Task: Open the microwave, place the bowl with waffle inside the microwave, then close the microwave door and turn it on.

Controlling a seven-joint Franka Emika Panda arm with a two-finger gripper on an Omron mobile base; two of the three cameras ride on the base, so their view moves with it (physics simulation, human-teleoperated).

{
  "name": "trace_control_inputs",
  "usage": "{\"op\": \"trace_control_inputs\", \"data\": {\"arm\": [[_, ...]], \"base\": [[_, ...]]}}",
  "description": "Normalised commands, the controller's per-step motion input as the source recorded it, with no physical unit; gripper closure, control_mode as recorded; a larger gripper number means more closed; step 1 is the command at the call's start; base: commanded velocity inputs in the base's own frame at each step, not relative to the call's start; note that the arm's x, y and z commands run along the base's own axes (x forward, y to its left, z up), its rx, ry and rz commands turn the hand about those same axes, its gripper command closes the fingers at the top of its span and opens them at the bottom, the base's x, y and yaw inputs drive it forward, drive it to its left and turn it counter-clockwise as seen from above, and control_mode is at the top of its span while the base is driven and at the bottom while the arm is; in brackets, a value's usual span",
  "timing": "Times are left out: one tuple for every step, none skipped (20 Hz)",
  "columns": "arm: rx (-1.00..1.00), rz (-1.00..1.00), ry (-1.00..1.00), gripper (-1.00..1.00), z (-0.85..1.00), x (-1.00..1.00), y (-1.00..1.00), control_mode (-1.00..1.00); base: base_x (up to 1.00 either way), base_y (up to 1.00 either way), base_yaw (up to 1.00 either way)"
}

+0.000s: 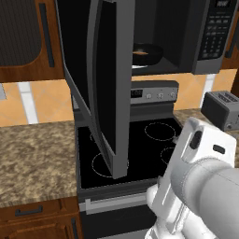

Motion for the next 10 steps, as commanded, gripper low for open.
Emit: {"op": "trace_control_inputs", "data": {"arm": [[-0.13, -0.19, 0.00, -1.00, -0.06, -0.92, 0.16, -1.00], [-0.21, -0.22, 0.00, -1.00, -0.12, -0.84, 0.45, -1.00], [-0.26, -0.22, 0.00, -1.00, 0.00, -0.89, 0.66, -1.00], [-0.27, -0.19, -0.05, -1.00, 0.00, -0.79, 0.82, -1.00], [-0.29, -0.11, -0.13, -1.00, 0.00, -0.59, 0.97, -1.00], [-0.26, -0.09, -0.06, -1.00, 0.00, -0.30, 0.94, -1.00], [-0.29, -0.07, -0.05, -1.00, 0.00, -0.14, 1.00, -1.00], [-0.29, -0.05, -0.09, -1.00, 0.00, -0.27, 1.00, -1.00], [-0.28, -0.04, -0.04, -1.00, 0.00, -0.11, 1.00, -1.00], [-0.30, -0.04, -0.02, -1.00, 0.00, 0.00, 1.00, -1.00]], "base": [[0.00, 0.00, 0.00], [0.00, 0.00, 0.00], [0.00, 0.00, 0.00], [0.00, 0.00, 0.00], [0.00, 0.00, 0.00], [0.00, 0.00, 0.00], [0.00, 0.00, 0.00], [0.00, 0.00, 0.00], [0.00, 0.00, 0.00], [0.00, 0.00, 0.00]]}}
